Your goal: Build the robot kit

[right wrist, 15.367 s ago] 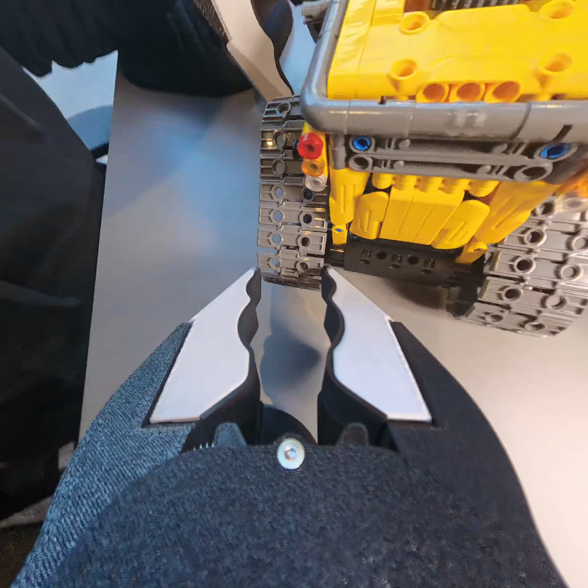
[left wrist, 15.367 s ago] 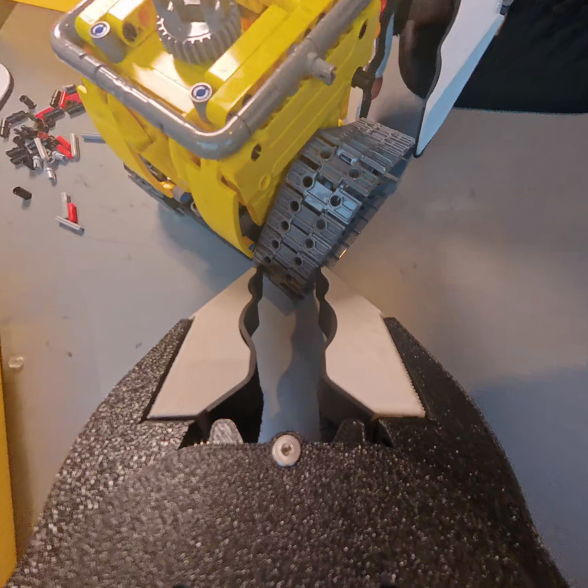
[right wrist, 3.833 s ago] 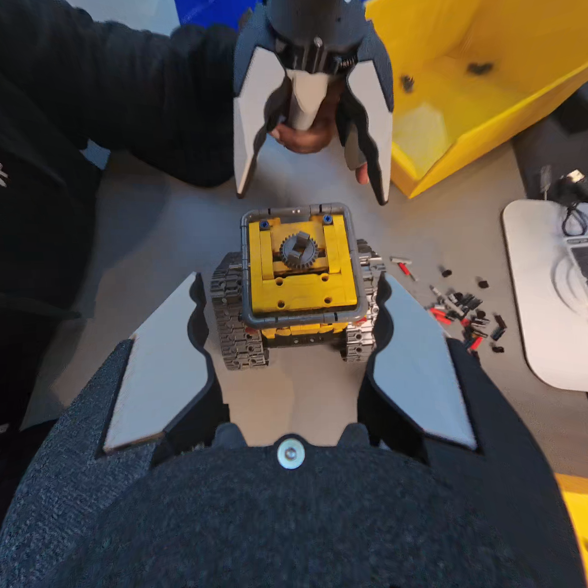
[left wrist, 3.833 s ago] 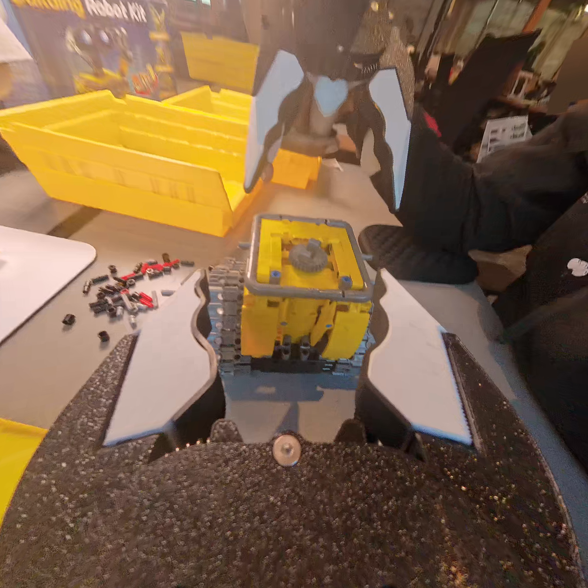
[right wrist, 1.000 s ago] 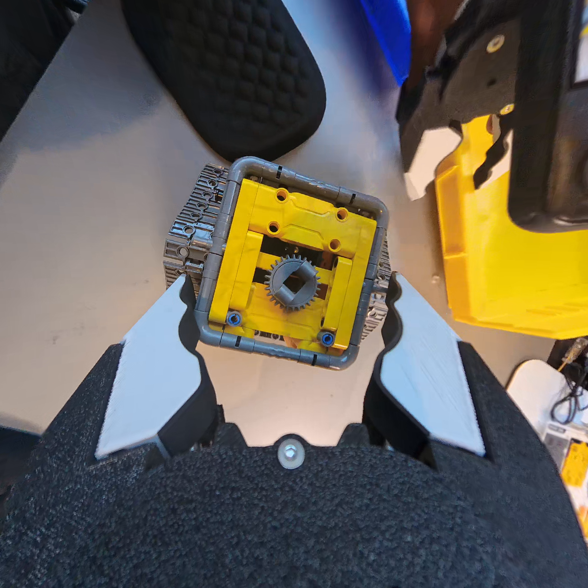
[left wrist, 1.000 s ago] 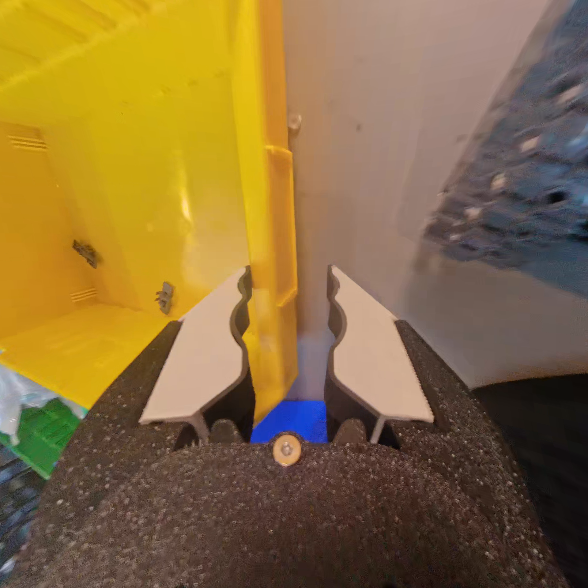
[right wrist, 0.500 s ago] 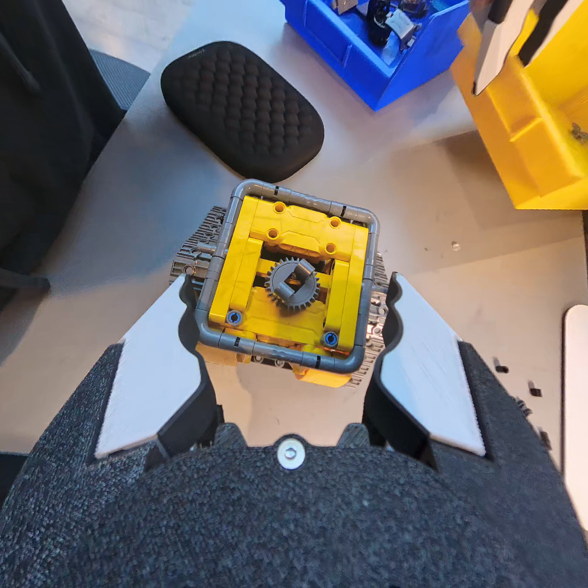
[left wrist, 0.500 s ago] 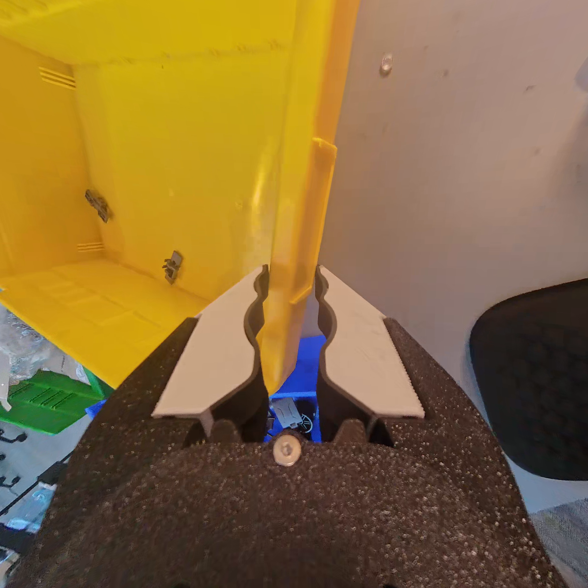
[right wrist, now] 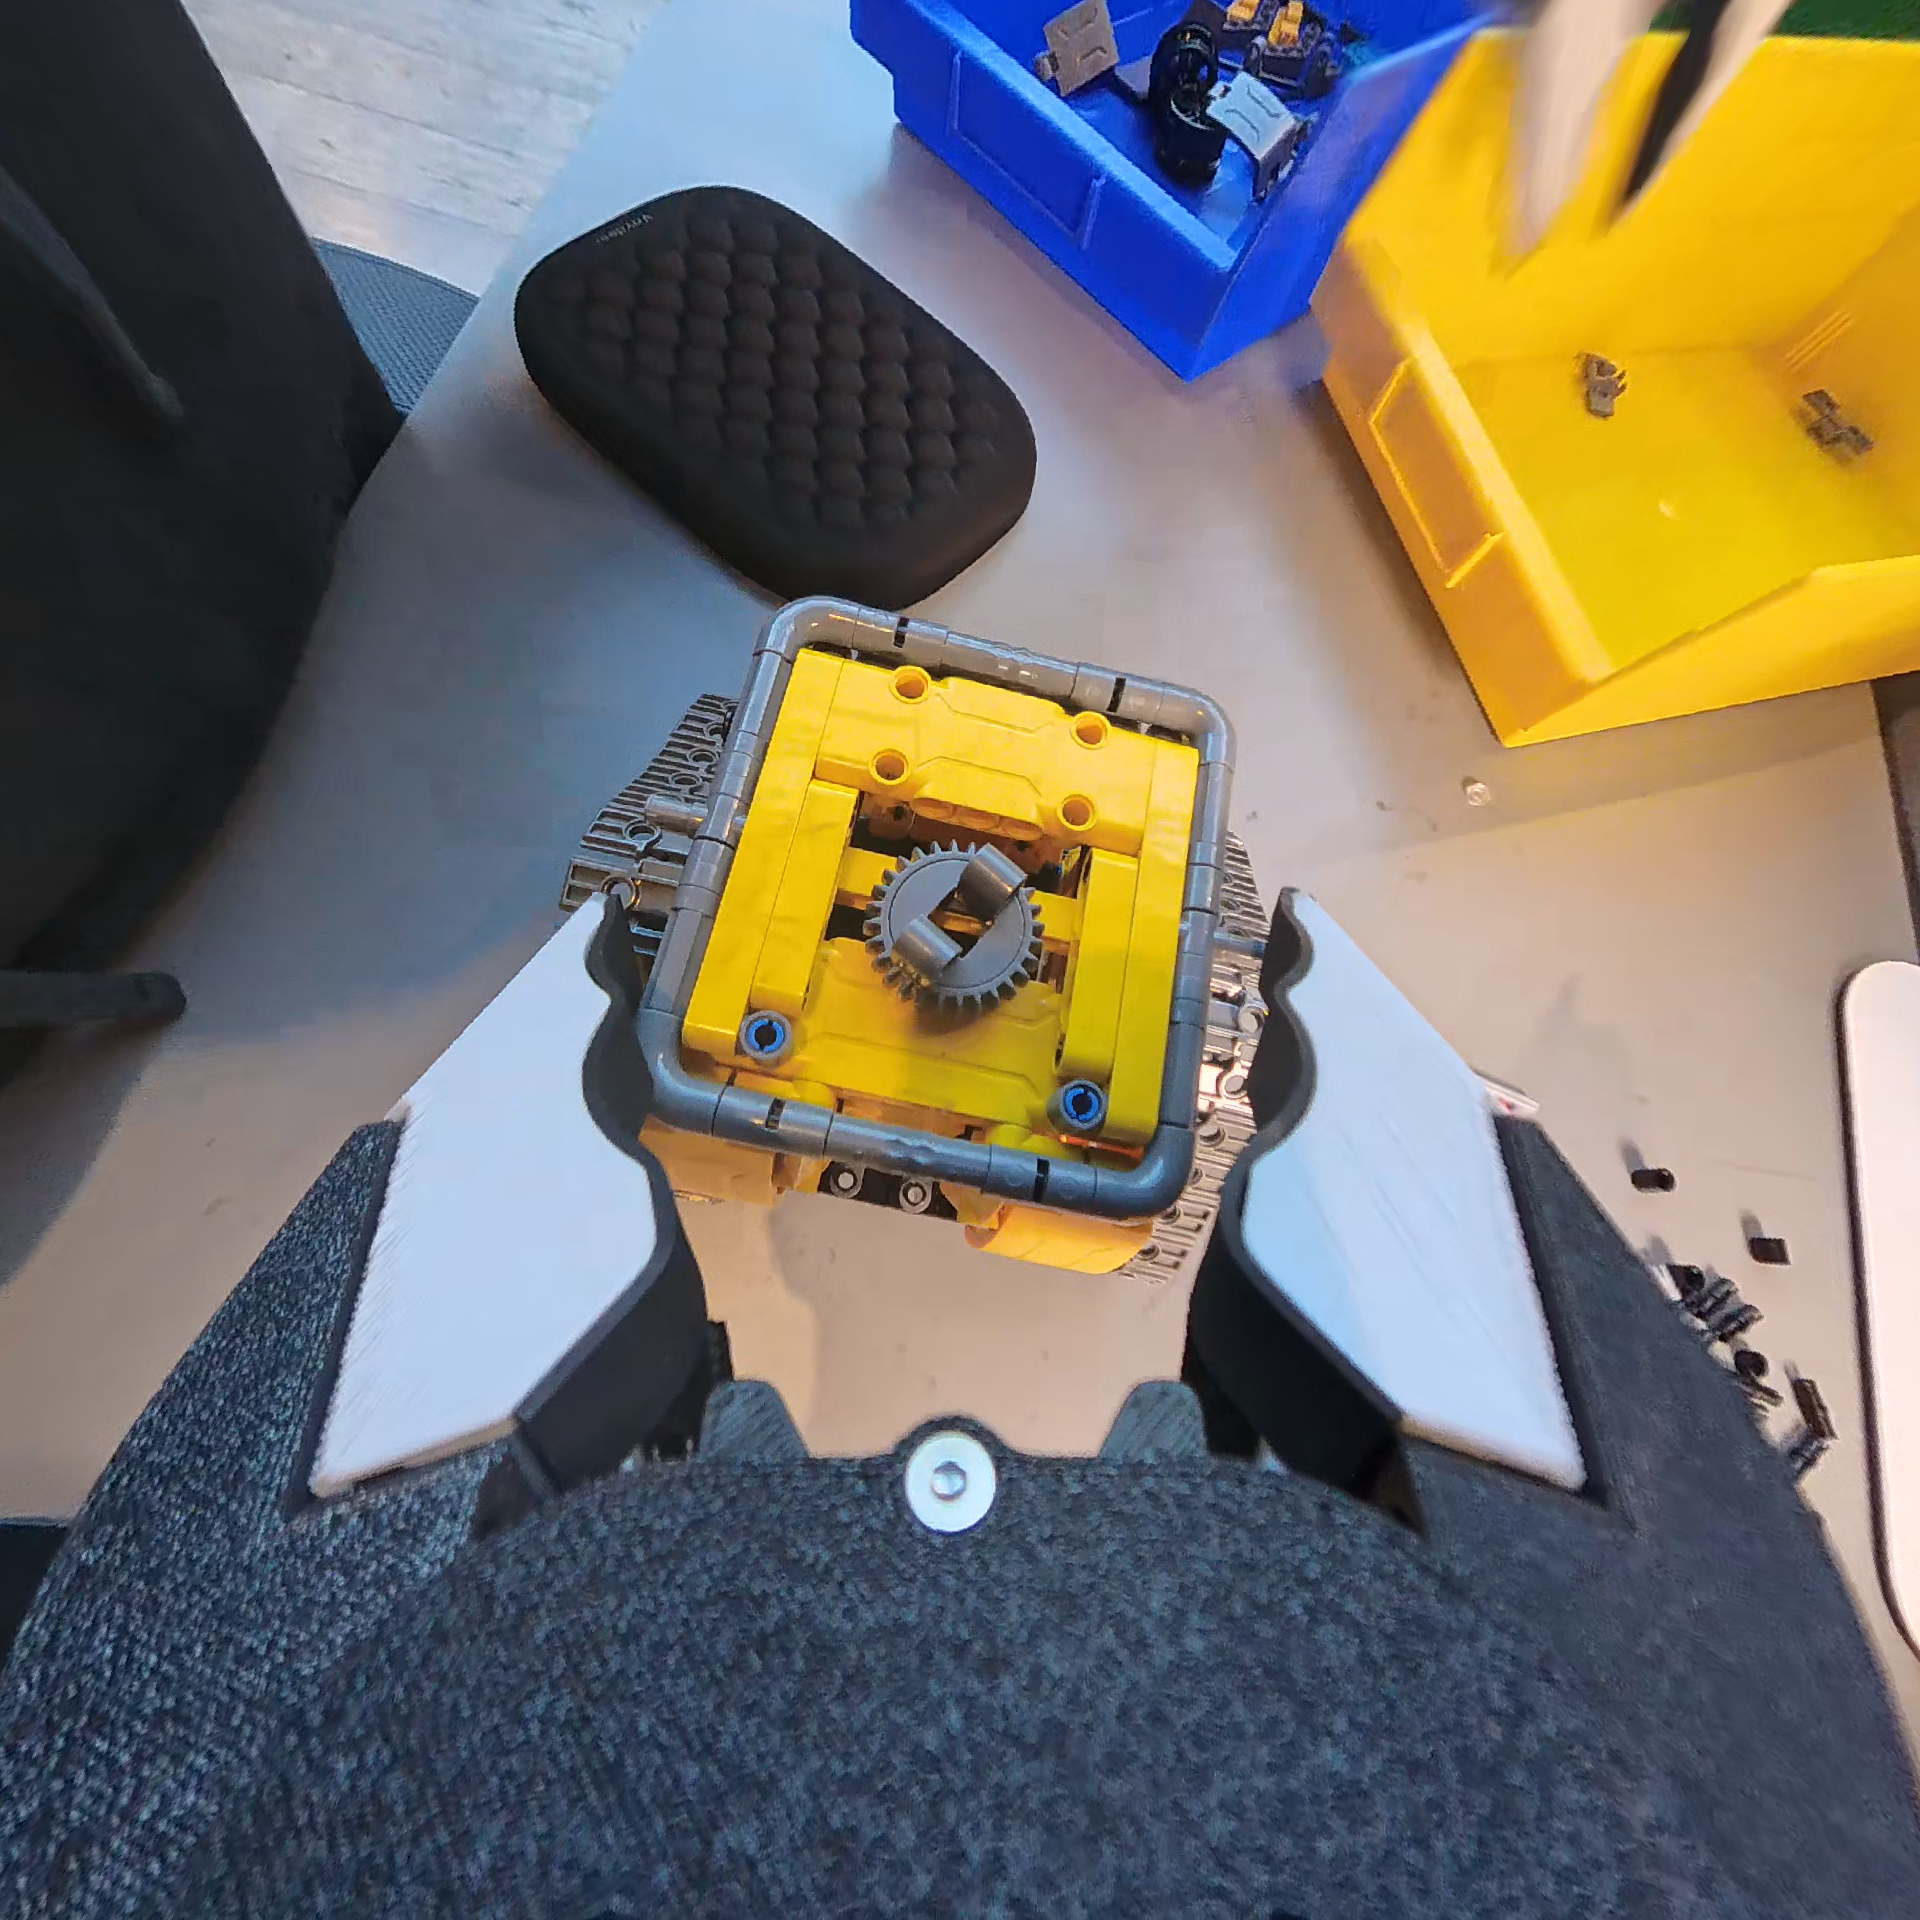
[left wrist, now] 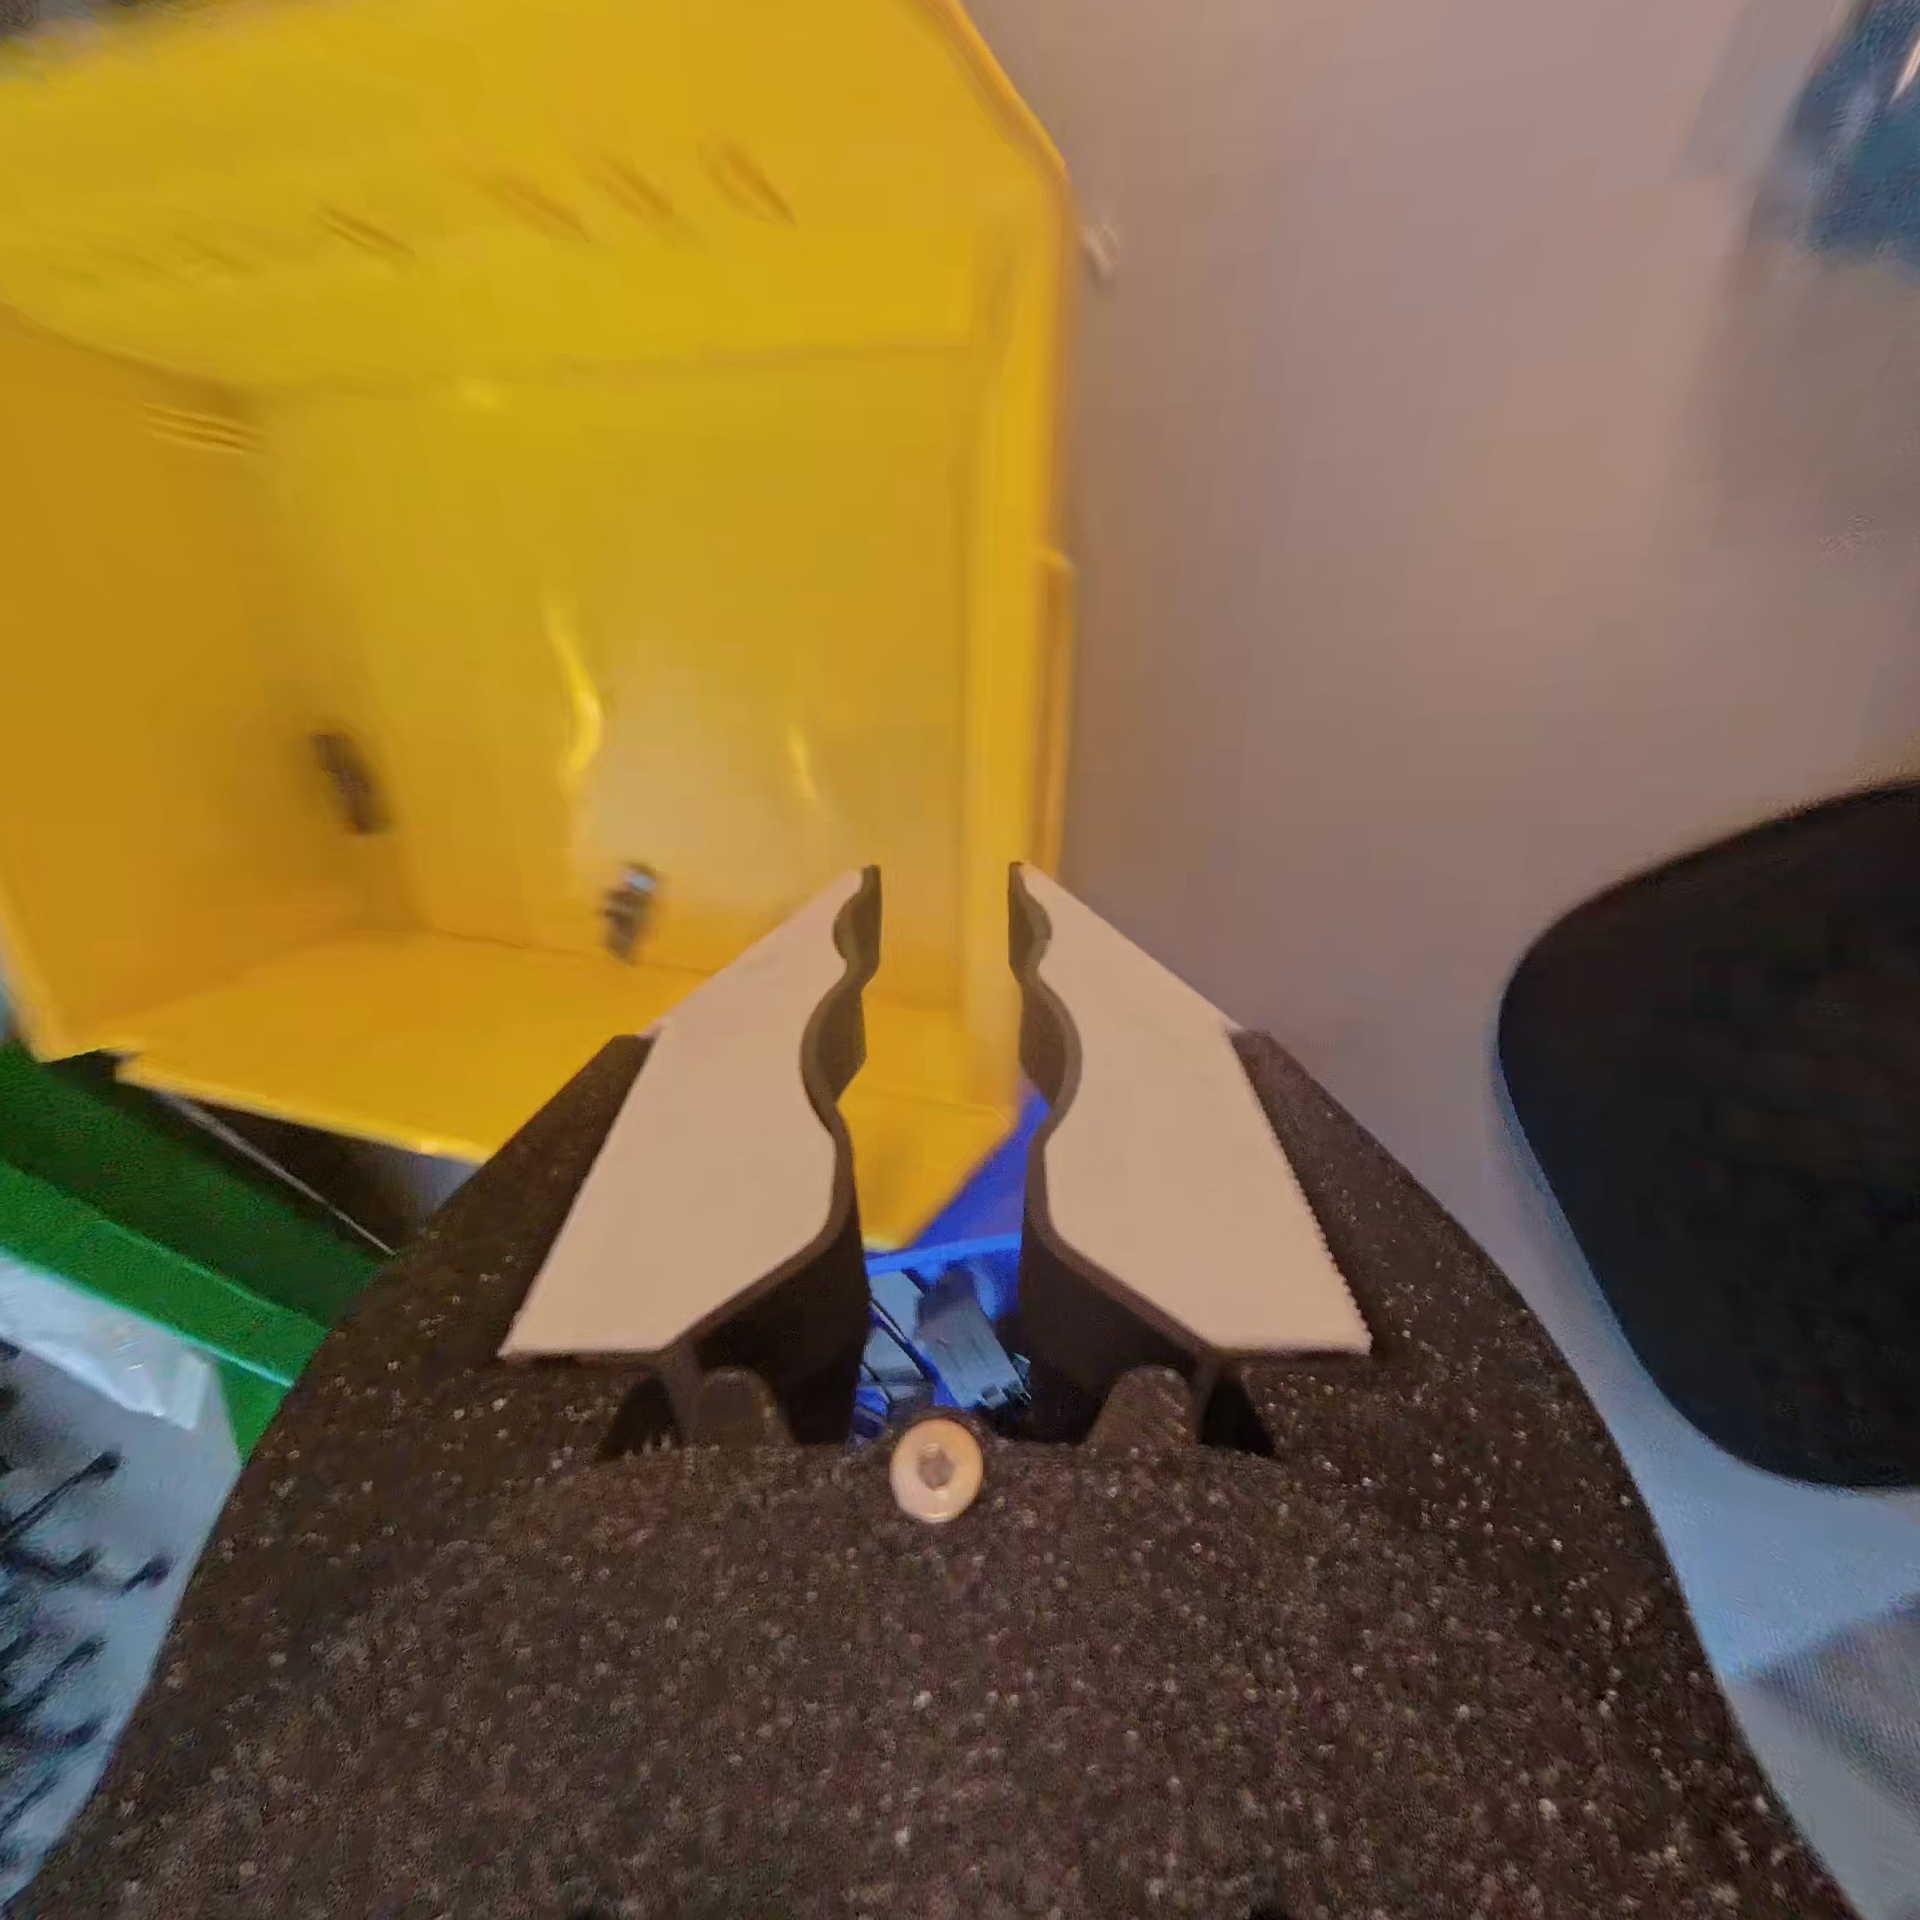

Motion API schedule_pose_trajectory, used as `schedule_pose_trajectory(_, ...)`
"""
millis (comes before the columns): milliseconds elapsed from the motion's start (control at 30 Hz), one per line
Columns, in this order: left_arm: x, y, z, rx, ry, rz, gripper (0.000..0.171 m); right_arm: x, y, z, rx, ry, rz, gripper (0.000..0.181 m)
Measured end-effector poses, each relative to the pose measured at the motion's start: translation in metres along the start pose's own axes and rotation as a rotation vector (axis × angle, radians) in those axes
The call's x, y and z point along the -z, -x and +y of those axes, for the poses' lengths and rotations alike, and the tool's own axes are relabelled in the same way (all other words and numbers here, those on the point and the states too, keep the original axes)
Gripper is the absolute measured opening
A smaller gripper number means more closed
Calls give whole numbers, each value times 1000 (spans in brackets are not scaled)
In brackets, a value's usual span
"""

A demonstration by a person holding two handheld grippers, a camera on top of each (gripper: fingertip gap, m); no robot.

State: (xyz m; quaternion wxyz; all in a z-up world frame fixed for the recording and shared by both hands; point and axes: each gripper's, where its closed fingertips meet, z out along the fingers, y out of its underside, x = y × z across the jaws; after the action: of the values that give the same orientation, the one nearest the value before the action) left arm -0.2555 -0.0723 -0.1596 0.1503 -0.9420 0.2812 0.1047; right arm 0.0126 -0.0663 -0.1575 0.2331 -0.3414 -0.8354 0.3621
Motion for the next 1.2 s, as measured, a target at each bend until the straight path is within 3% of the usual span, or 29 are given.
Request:
schedule_pose_trajectory(67, 63, 65, -23, 182, -333, -95, 27, 1, 0, 2, -5, 16, 6, 119)
schedule_pose_trajectory(133, 100, 120, -19, 343, -530, -139, 36, 2, 1, 3, -9, 32, 11, 119)
schedule_pose_trajectory(200, 115, 137, -18, 365, -642, -177, 38, 2, 1, 4, -5, 54, 14, 119)
schedule_pose_trajectory(300, 112, 135, -16, 341, -675, -235, 42, 2, 0, 4, -4, 70, 17, 119)
schedule_pose_trajectory(600, 114, 71, -27, 307, -797, -230, 46, 2, 0, 5, -2, 98, 30, 119)
schedule_pose_trajectory(967, 88, -76, -88, 406, -1103, 10, 46, 7, 2, 3, -24, 97, 82, 119)
schedule_pose_trajectory(1200, 58, -120, -100, 417, -1098, -4, 54, 19, 4, -1, -77, 107, 162, 118)
